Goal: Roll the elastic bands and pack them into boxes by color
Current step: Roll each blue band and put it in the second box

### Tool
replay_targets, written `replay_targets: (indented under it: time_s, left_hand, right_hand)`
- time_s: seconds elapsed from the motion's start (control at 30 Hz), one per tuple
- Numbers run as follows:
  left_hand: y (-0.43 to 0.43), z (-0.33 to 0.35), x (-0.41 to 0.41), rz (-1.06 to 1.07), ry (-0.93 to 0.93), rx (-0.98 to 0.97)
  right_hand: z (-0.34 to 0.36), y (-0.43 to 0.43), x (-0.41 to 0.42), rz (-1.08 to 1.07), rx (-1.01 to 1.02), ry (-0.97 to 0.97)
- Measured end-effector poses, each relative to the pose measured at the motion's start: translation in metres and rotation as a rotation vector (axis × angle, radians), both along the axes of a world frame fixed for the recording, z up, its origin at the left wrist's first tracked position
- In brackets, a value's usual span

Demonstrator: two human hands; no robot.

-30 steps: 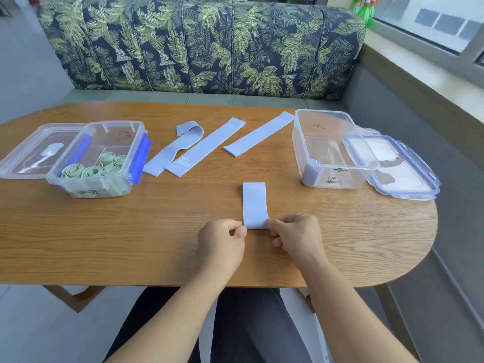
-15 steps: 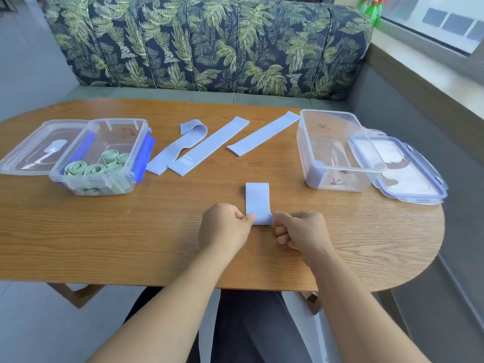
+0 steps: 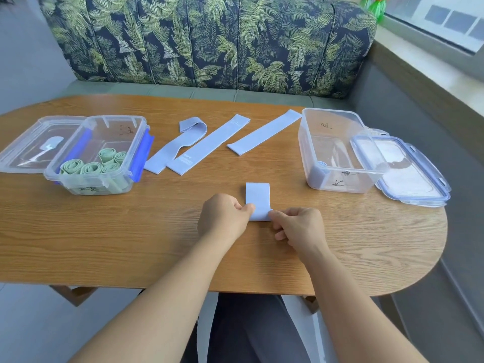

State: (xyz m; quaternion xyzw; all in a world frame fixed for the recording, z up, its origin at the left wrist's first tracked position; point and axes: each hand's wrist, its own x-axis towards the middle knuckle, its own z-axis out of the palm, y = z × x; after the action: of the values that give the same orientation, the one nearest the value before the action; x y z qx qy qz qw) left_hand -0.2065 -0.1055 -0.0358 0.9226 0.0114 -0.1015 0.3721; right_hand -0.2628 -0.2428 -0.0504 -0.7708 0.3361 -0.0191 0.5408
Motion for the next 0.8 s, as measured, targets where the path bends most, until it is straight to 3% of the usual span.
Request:
replay_targets:
  time_s: [0.2, 0.33, 0.8]
  left_hand:
    - [0.01, -0.02, -0.017, 0.027, -0.145, -0.242]
    - [0.007, -0.024, -0.027, 0.019, -0.177, -0.296]
    - [-0.005, -0.006, 0.002, 0.109, 0.033, -0.163]
  right_hand:
    - [0.001, -0.002, 0.008, -0.004, -0.005, 0.048]
    - [0.004, -0.002, 0.012, -0.015, 0.006, 0.062]
    - [0.001, -0.001, 0.0, -0.03, 0.094, -0.016]
